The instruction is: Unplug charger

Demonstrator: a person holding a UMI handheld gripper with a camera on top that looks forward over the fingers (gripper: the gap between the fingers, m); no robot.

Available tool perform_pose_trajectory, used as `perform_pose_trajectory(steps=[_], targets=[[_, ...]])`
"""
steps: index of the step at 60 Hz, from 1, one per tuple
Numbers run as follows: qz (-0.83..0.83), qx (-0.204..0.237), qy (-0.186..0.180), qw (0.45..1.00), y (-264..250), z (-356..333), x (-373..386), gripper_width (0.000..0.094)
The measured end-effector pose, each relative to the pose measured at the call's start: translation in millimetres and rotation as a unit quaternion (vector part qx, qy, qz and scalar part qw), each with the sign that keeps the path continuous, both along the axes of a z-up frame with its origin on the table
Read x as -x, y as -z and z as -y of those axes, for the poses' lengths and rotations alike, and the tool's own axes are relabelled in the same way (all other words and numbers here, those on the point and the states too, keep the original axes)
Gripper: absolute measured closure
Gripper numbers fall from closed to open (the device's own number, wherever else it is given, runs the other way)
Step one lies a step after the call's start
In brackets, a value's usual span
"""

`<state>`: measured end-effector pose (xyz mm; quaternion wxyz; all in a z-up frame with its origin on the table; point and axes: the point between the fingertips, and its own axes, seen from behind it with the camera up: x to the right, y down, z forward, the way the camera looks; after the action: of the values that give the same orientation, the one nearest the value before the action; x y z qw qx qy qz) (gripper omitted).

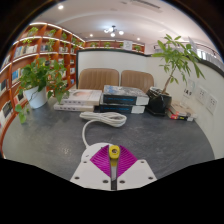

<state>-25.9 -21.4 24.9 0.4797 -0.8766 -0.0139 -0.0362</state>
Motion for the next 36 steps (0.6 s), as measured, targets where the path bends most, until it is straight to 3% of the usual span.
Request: perform_pose_trajectory(steps=[8,15,18,20,25,30,36], targets=[[-0.046,0.025,0.026,0.998,2.9,-3.5,-1.6,0.0918],[-0.130,0.092,0.032,0.987,-1.9,1.8,-0.1,0.0918],[-0.115,0.071,0.010,0.991,-16.0,7.7,2.5,0.0917],[-0.067,0.005,-0.009,0.998,-55.8,-1.7,-2.6,0.0918],[-0.055,-0.100,-0.030,0.993,-157.2,-13.9,-7.6,0.0920],[-0.111,-0.079,-0.050,0.989,-182.7,-17.0,-15.1,0.0919],[-0.164,-0.023,-0.067,0.984,-153.3,-9.5,-24.3,0.0921]])
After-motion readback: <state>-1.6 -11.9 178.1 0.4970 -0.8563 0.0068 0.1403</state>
